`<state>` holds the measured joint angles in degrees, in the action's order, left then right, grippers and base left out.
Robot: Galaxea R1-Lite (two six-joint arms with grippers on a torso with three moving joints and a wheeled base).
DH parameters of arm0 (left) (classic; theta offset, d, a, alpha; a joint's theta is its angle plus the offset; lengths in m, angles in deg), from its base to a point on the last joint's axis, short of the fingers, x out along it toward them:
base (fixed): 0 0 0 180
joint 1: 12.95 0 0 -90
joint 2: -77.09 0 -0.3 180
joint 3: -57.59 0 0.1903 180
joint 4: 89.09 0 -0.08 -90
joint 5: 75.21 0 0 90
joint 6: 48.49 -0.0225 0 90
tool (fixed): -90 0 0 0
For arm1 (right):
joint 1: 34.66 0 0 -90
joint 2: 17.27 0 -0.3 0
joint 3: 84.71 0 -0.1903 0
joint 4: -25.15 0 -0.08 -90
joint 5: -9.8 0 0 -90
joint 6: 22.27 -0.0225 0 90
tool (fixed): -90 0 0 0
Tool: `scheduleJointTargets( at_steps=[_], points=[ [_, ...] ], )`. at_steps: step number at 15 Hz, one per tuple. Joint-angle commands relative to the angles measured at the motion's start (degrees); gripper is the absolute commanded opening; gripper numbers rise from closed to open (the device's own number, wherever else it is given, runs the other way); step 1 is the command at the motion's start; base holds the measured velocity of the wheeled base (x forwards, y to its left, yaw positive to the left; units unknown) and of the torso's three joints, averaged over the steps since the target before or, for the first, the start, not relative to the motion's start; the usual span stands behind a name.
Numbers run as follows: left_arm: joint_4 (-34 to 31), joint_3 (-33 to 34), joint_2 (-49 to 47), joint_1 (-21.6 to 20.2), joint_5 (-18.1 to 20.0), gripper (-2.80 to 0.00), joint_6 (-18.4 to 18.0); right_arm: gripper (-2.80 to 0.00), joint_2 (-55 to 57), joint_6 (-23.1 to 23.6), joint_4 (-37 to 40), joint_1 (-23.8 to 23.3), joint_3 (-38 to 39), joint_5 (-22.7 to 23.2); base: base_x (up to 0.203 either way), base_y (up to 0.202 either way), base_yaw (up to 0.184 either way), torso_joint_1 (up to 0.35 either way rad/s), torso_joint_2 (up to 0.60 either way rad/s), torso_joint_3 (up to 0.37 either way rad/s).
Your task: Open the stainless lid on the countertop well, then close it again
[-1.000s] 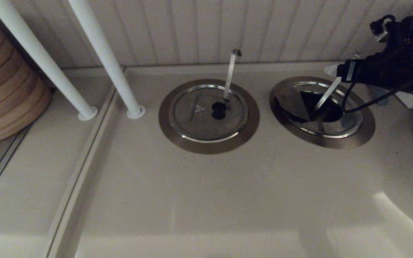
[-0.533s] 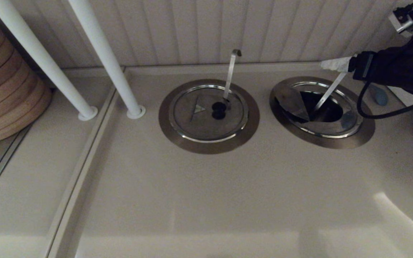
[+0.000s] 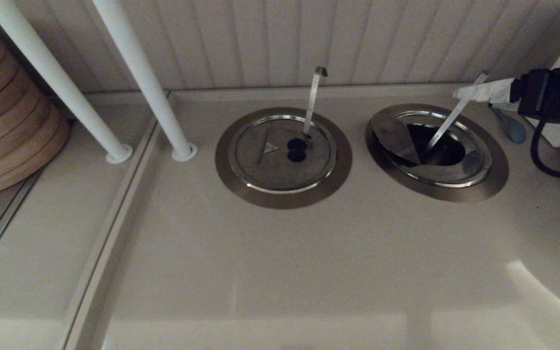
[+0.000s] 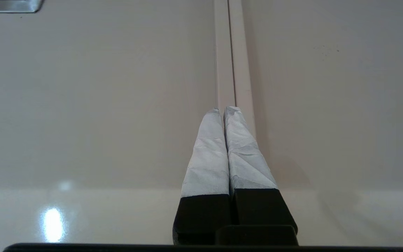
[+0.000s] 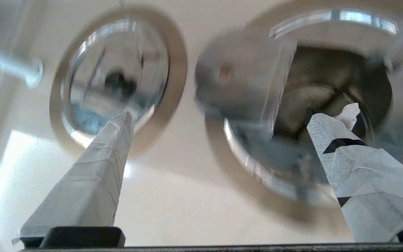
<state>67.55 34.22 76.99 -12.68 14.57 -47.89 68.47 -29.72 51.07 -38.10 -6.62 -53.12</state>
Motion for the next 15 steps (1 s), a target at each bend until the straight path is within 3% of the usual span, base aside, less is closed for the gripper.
scheduleJointTargets(
  at_steps=[1, 2, 4, 5, 6, 9, 11, 13, 15],
  points=[
    [0.1, 0.0, 0.0, 0.0, 0.0, -2.80, 0.0, 0.00, -9.8, 1.2, 2.2, 2.3, 5.1, -3.8, 0.000, 0.000, 0.000, 0.000, 0.00, 0.000],
    [0.1, 0.0, 0.0, 0.0, 0.0, -2.80, 0.0, 0.00, -13.4, 1.6, 2.7, 4.9, 7.9, -10.8, 0.000, 0.000, 0.000, 0.000, 0.00, 0.000],
    [0.0, 0.0, 0.0, 0.0, 0.0, -2.80, 0.0, 0.00, -20.9, 4.2, 3.4, 11.2, 12.5, -30.6, 0.000, 0.000, 0.000, 0.000, 0.00, 0.000],
    [0.0, 0.0, 0.0, 0.0, 0.0, -2.80, 0.0, 0.00, -26.1, 6.2, 4.2, 13.2, 15.0, -36.2, 0.000, 0.000, 0.000, 0.000, 0.00, 0.000],
    [0.0, 0.0, 0.0, 0.0, 0.0, -2.80, 0.0, 0.00, -32.3, 8.1, 5.4, 14.4, 17.9, -38.9, 0.000, 0.000, 0.000, 0.000, 0.00, 0.000],
    [0.0, 0.0, 0.0, 0.0, 0.0, -2.80, 0.0, 0.00, -48.2, 11.7, 13.0, 13.4, 24.5, -43.7, 0.000, 0.000, 0.000, 0.000, 0.00, 0.000],
    [0.0, 0.0, 0.0, 0.0, 0.0, -2.80, 0.0, 0.00, -57.5, 13.8, 17.1, 6.3, 28.3, -44.9, 0.000, 0.000, 0.000, 0.000, 0.00, 0.000],
    [0.0, 0.0, 0.0, 0.0, 0.0, -2.80, 0.0, 0.00, -66.5, 16.5, 18.9, 2.4, 32.3, -42.6, 0.000, 0.000, 0.000, 0.000, 0.00, 0.000],
    [0.0, 0.0, 0.0, 0.0, 0.0, -2.80, 0.0, 0.00, -70.1, 15.8, 19.0, 0.8, 37.7, -39.3, 0.000, 0.000, 0.000, 0.000, 0.00, 0.000]
  ],
)
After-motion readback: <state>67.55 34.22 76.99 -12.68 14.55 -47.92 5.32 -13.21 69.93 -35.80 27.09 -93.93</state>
